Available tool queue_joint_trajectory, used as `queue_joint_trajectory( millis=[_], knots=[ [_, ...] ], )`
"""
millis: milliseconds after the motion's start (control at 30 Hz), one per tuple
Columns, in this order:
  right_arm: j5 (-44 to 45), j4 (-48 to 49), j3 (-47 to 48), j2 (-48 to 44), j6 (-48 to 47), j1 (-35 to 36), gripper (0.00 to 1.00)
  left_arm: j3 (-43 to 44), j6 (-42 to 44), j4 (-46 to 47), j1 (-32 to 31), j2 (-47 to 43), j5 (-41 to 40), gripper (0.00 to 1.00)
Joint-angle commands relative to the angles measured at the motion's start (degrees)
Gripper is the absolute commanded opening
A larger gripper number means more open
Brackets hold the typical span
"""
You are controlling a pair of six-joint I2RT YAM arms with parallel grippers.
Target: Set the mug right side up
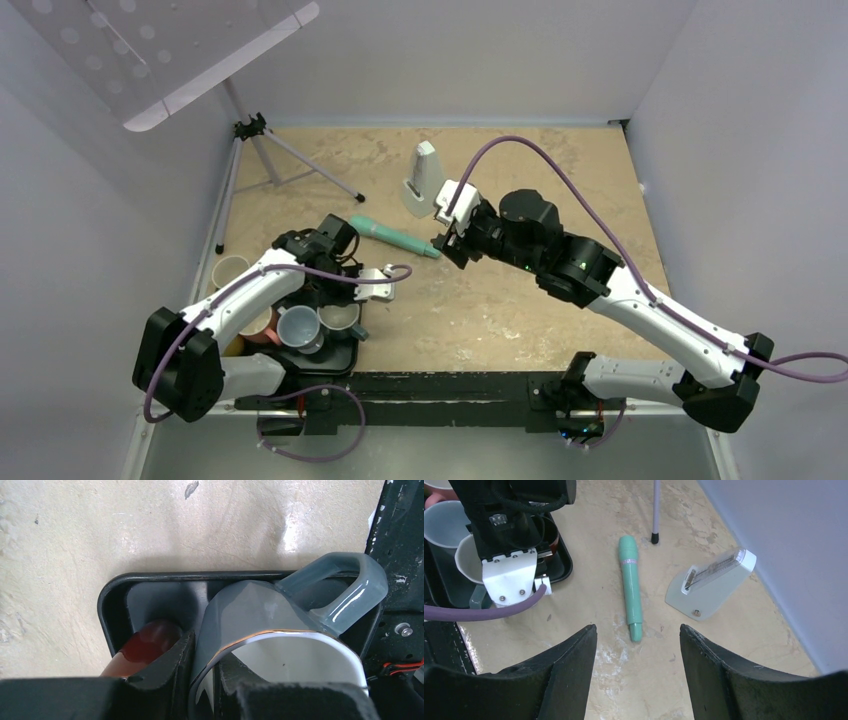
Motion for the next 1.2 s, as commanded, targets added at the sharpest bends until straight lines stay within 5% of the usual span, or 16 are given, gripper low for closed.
queue_joint_trajectory(
  millis=[0,67,133,300,533,767,900,1067,1167],
  knots=[
    [-0.9,2.9,0.0,-0.8,1.1,-0.3,0.64,1.1,1.5,-2.4,0.2,0.2,4.0,0.16],
    [-0.9,2.9,0.0,-0.7,1.0,-0.3,0.64,3.5,0.1,-4.8,0.3,0.5,4.2,0.37],
    [-0.6,3.1,-0.2,-0.7,1.1,-0.4,0.64,5.9,-1.3,-6.8,0.3,0.5,4.2,0.47],
    [-0.1,5.9,-1.7,-0.7,4.2,-3.5,0.65,12.2,-6.2,-11.7,0.6,0.0,4.8,0.58],
    [-1.0,14.8,-8.6,-1.4,13.7,-19.4,0.65,19.4,-16.6,-11.6,2.8,-4.3,6.6,0.67],
    [-3.7,22.8,-17.3,-2.5,27.6,-38.2,0.65,18.0,-39.7,6.0,12.8,-14.7,4.5,0.86],
    [-5.6,29.3,-25.7,-6.8,33.2,-47.5,0.67,10.0,-54.3,21.1,19.7,-21.6,-5.2,0.97],
    [10.7,32.3,-32.1,-10.6,36.4,-49.3,0.83,-1.7,-65.6,36.3,28.3,-25.2,-14.0,1.00],
    [12.8,34.2,-34.4,-13.4,33.9,-49.4,0.84,-7.3,-66.1,41.8,32.7,-26.3,-13.9,1.00]
  ],
)
